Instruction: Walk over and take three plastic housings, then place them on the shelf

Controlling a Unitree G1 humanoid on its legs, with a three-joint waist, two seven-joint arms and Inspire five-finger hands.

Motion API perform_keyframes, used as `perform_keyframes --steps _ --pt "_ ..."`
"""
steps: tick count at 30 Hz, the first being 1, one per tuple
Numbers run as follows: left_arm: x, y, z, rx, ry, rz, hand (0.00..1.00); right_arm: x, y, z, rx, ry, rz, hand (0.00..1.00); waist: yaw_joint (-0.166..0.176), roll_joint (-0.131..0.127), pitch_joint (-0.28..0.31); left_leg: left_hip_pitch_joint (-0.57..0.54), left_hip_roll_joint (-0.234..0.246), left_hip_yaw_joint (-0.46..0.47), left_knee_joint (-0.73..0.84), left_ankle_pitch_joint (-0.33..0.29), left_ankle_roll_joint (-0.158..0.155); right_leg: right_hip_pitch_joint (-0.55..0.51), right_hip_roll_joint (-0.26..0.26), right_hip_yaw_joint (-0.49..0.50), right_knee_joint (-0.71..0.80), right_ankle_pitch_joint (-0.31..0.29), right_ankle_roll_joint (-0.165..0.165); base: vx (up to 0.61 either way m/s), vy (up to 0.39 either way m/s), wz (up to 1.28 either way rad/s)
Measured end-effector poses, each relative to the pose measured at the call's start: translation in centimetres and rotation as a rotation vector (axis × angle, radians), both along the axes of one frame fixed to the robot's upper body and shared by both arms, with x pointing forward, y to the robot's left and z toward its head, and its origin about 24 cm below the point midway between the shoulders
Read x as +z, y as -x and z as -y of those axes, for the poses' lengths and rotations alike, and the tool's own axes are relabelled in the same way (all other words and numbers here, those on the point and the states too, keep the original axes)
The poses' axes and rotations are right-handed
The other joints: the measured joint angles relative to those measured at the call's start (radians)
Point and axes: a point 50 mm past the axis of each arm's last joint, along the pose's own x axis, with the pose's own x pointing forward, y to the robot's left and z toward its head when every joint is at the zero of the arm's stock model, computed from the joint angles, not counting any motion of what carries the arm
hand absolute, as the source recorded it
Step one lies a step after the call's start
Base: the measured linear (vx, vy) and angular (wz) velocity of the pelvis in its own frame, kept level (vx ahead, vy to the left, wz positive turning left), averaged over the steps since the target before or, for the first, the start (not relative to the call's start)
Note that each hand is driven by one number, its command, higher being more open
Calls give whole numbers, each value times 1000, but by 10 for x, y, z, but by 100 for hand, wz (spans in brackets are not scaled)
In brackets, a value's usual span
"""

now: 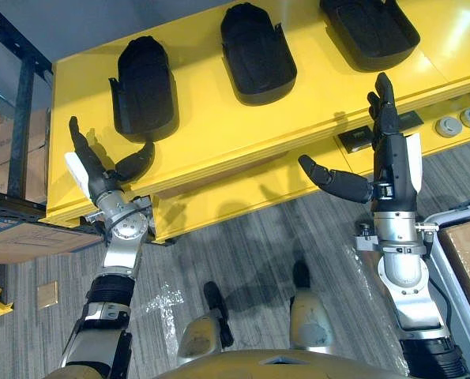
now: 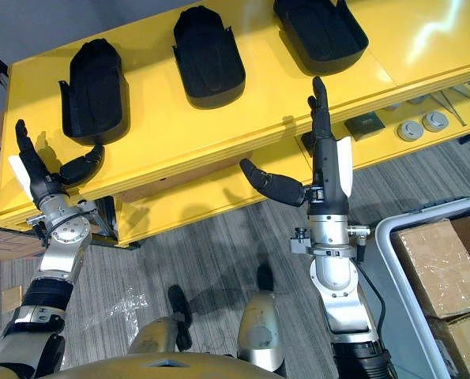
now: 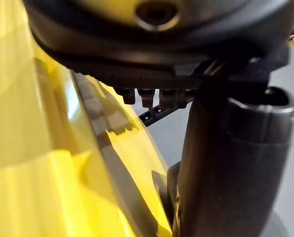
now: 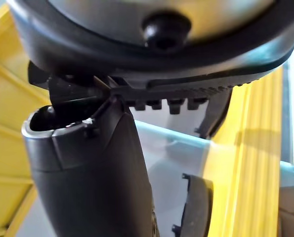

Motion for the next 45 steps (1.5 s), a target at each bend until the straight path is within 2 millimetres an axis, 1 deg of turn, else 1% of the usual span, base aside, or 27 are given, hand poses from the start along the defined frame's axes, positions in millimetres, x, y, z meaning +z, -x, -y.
perform_keyframes --steps 5,10,15,17,19,21,22,23,24,25,27,29,30,32,34,36,37,39,40,42,43,44,45 --pt "1 0 -1 24 6 5 100 -2 0 -5 10 -26 -1 100 -8 -3 14 0 0 5 4 -2 -2 -2 0 7 1 4 -1 -6 1 -3" --pt "9 -6 0 17 12 27 100 0 -1 -6 9 -30 8 100 -7 -4 30 -9 0 5 13 -3 -2 -5 0 9 1 7 -1 0 0 0" --pt "12 -6 0 7 22 45 100 -2 -1 -8 5 -60 9 100 -8 -3 30 -14 0 4 15 -3 -1 -9 0 9 -2 14 6 0 0 0" --pt "11 -2 0 -23 29 50 100 -3 0 -10 6 -79 6 100 -9 -3 30 -13 0 3 15 -3 -1 -4 0 8 -8 16 7 0 0 0" --pt "9 9 5 -89 57 61 100 -7 3 -12 7 -87 -11 100 -10 -3 30 -4 -1 2 15 -5 0 12 0 7 -24 21 8 44 9 -1" --pt "2 31 19 -207 90 72 100 -15 9 -14 -5 -119 -41 100 -6 -3 29 17 -1 0 15 -14 0 45 -1 -1 -42 22 9 81 18 3" --pt "1 36 23 -235 99 76 100 -17 11 -14 -8 -123 -46 100 -4 -3 29 21 -1 -2 15 -17 -1 52 -1 -4 -46 22 9 89 17 8" --pt "-2 46 27 -281 110 75 100 -19 13 -15 -13 -119 -53 100 0 -2 27 28 -1 -6 15 -21 -1 66 -1 -9 -54 21 10 71 12 6" --pt "-4 49 29 -298 115 69 100 -20 14 -15 -17 -121 -57 100 5 -2 27 34 0 -7 14 -22 -2 75 -1 -12 -58 21 10 67 7 12" --pt "-11 60 33 -350 131 45 100 -24 16 -15 -26 -135 -69 100 19 4 14 44 0 -15 14 -30 -2 100 -1 -24 -76 22 10 51 2 12" --pt "-19 69 33 -374 141 20 100 -26 19 -16 -25 -146 -74 100 27 8 -2 50 0 -23 14 -34 -2 121 -1 -37 -93 22 11 58 0 15" --pt "-29 82 36 -399 188 0 100 -30 23 -17 -33 -164 -81 100 43 7 -33 60 1 -35 14 -39 -4 149 -1 -54 -113 22 12 63 -2 17" --pt "-31 85 36 -400 198 2 100 -31 24 -17 -36 -171 -83 100 45 6 -41 62 1 -39 13 -40 -4 157 -1 -60 -120 22 12 51 -4 18" --pt "-38 102 36 -382 242 8 100 -35 27 -18 -73 -225 -74 100 60 0 -61 76 1 -52 12 -41 -5 194 -1 -83 -140 22 12 52 -6 22" --pt "-41 112 36 -358 271 19 100 -42 28 -16 -114 -259 -83 100 74 -4 -84 75 1 -63 12 -42 -5 201 -1 -95 -143 22 11 21 -9 20" --pt "-46 125 32 -309 292 33 100 -61 29 -9 -210 -296 -145 100 100 -13 -102 89 1 -80 10 -44 -8 235 -1 -116 -156 21 11 -2 -6 22" --pt "-48 128 31 -293 297 32 100 -66 30 -7 -238 -292 -165 100 104 -14 -110 89 1 -84 8 -44 -8 239 -1 -121 -158 20 10 -24 -3 21" --pt "-56 145 23 -217 320 6 100 -88 37 4 -385 -165 -254 100 117 -19 -135 92 1 -90 -3 -44 -10 249 -1 -132 -170 21 11 -20 0 13" --pt "-58 148 22 -202 321 -5 100 -92 41 9 -420 -139 -274 100 124 -20 -138 92 1 -90 -3 -44 -11 250 -1 -133 -172 21 11 -18 3 6" --pt "-66 164 15 -136 327 -54 100 -100 55 35 -540 -111 -331 100 127 -24 -149 91 1 -94 -6 -43 -12 255 -1 -142 -174 20 11 -15 -1 8" --pt "-71 172 11 -106 328 -87 100 -102 62 48 -594 -125 -343 100 126 -26 -155 91 2 -94 -7 -42 -13 255 -1 -143 -174 20 10 -5 -5 5" --pt "-79 182 4 -63 331 -138 100 -102 73 67 -672 -141 -346 100 124 -28 -162 92 2 -94 -10 -42 -13 257 0 -144 -175 20 10 0 0 0" --pt "-85 188 0 -36 333 -169 100 -101 79 77 -713 -138 -348 100 123 -29 -167 93 2 -94 -12 -41 -14 256 0 -144 -176 20 10 0 0 0"
